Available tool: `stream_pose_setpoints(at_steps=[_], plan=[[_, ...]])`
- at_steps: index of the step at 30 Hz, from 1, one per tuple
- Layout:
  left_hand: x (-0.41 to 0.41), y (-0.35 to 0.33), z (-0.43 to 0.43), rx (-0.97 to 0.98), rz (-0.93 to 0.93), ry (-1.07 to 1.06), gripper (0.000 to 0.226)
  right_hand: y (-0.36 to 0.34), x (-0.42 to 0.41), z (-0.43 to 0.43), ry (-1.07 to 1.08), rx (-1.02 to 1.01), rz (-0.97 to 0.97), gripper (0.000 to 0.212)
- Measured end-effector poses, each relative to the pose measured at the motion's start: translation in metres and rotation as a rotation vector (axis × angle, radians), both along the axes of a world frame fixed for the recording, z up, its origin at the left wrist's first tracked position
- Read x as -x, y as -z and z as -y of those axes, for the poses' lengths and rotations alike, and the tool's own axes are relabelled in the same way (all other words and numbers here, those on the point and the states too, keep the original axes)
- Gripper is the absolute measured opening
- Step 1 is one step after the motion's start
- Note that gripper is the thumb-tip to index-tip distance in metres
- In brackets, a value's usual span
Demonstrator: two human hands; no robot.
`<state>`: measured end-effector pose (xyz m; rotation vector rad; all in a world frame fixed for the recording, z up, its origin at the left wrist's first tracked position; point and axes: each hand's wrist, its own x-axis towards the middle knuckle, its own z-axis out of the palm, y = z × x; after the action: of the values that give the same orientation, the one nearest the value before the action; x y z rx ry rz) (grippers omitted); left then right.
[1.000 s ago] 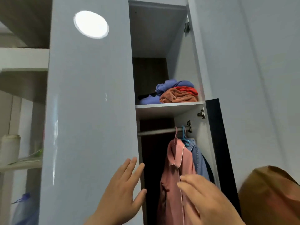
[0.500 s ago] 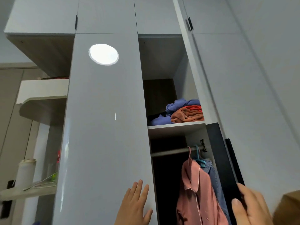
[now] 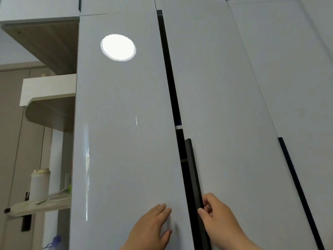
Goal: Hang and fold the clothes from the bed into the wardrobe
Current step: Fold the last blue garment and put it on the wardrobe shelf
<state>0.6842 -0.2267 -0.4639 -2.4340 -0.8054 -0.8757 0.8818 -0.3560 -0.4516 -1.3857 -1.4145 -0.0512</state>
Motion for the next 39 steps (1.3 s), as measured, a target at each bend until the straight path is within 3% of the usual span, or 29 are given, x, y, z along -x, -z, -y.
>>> stream_pose_setpoints(at_steps=[1,3,7,10,13,15,18,23,27,32,39], plan=[[0.003,-0.003,0.001,0.087,-0.061,-0.01,0.06,0.0,-0.001,-0.008,-0.005,-0.011,-0.007,0.014],[0.003,0.0,-0.002,0.076,-0.096,-0.05,0.056,-0.001,-0.003,-0.022,-0.005,-0.032,0.011,0.016],[0.002,0.0,-0.002,0.064,-0.036,0.016,0.057,0.016,-0.008,-0.042,0.045,-0.074,0.282,0.011],[-0.001,0.006,-0.019,0.075,0.014,-0.003,0.069,0.046,-0.034,-0.048,0.261,-0.059,0.606,0.056],[-0.006,0.01,-0.022,0.066,-0.062,-0.183,0.074,0.066,-0.056,-0.052,0.355,0.069,0.8,0.08],[-0.011,0.017,-0.031,-0.016,-0.056,-0.266,0.088,0.066,-0.06,-0.059,0.383,0.103,0.808,0.092],[-0.018,0.025,-0.037,0.012,-0.073,-0.316,0.112,0.067,-0.062,-0.072,0.415,0.082,0.814,0.098],[-0.027,0.033,-0.043,0.019,-0.036,-0.319,0.123,0.069,-0.067,-0.084,0.458,0.084,0.839,0.106],[-0.029,0.035,-0.046,0.003,-0.029,-0.322,0.142,0.07,-0.068,-0.092,0.461,0.059,0.819,0.096],[-0.029,0.035,-0.047,-0.039,-0.058,-0.327,0.129,0.072,-0.068,-0.103,0.48,-0.01,0.807,0.094],[-0.028,0.038,-0.047,-0.035,-0.026,-0.318,0.127,0.073,-0.068,-0.107,0.477,-0.006,0.824,0.094]])
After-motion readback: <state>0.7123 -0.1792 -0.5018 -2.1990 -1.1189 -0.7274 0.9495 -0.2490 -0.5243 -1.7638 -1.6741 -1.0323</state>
